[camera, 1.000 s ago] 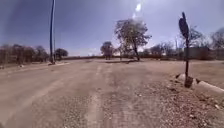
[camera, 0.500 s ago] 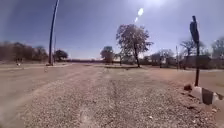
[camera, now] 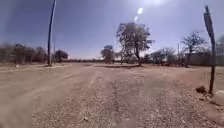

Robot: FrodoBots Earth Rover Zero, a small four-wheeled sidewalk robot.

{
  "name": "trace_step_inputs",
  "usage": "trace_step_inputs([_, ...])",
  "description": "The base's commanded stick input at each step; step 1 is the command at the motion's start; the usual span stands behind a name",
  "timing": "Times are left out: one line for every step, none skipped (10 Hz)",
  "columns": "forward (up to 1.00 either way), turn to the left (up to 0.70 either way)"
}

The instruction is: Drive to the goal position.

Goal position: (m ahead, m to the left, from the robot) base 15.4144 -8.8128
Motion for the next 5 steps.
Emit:
trace_step_inputs([1.00,-0.27])
trace_step_inputs([1.00,-0.27])
trace_step_inputs([1.00,-0.27])
trace_step_inputs([1.00,-0.27])
trace_step_inputs([1.00,-0.27])
